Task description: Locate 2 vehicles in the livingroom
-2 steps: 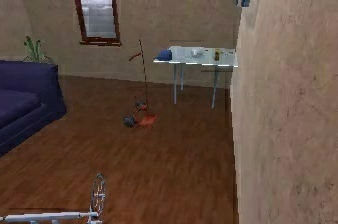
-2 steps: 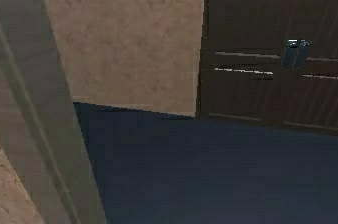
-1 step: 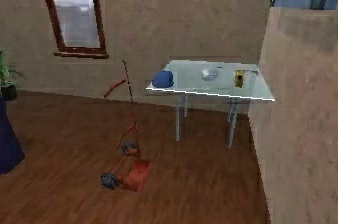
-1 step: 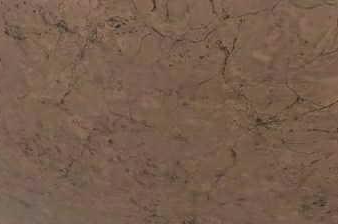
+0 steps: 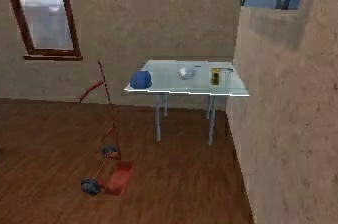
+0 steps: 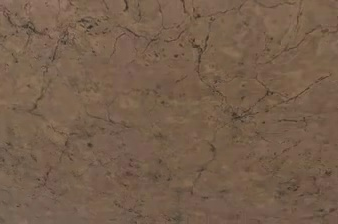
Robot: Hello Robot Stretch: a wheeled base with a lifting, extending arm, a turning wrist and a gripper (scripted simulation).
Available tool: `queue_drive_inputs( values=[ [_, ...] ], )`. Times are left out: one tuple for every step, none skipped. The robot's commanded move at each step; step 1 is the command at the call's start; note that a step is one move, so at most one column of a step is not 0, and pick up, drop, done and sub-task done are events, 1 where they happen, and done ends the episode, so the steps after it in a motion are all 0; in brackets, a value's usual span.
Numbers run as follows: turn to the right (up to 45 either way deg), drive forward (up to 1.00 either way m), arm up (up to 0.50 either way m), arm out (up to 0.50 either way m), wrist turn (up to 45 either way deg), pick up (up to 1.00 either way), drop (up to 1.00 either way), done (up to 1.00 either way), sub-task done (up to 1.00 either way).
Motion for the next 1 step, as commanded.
queue_drive_inputs(
  values=[
    [0.0, 0.55, 0.00, 0.00, 0.0, 0.00, 0.00, 0.00, 0.00]
  ],
)
